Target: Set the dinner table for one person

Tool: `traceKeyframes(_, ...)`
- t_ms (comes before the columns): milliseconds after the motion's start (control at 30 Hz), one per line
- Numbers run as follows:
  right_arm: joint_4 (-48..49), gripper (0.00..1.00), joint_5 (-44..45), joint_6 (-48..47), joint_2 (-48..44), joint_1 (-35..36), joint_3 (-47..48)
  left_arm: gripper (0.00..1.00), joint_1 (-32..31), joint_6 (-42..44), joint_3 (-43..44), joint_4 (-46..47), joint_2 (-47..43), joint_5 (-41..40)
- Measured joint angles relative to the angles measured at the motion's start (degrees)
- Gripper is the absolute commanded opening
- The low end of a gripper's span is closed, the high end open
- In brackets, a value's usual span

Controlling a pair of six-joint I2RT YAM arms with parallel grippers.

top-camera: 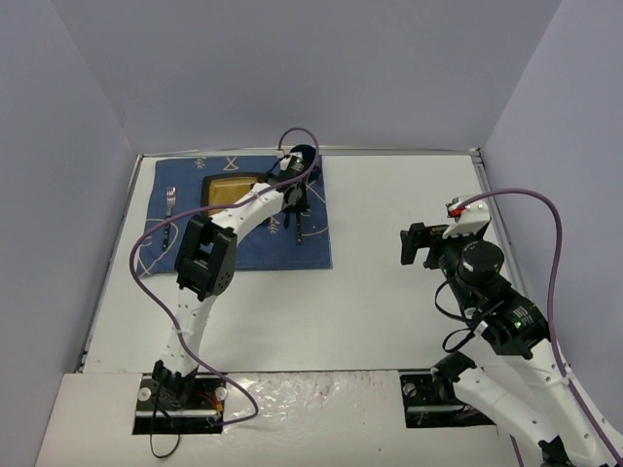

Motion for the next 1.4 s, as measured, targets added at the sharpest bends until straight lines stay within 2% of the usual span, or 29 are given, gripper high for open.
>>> traceKeyframes(200, 0.0, 1.00, 0.0, -0.3, 0.0, 0.0, -0.1, 0.00, 0.3, 2.7, 6.0, -5.1, 2.6, 0.9)
traceKeyframes(500, 0.0, 1.00, 0.0, -0.4, 0.0, 0.0, -0.2, 0.00, 0.6, 2.9, 7.3, -9.1, 4.2, 2.3)
traceKeyframes(1400, -0.2, 1.00, 0.0, -0.4, -0.1, 0.0, -2.2, 0.00, 2.5, 1.2, 4.7, -6.7, 5.1, 4.3)
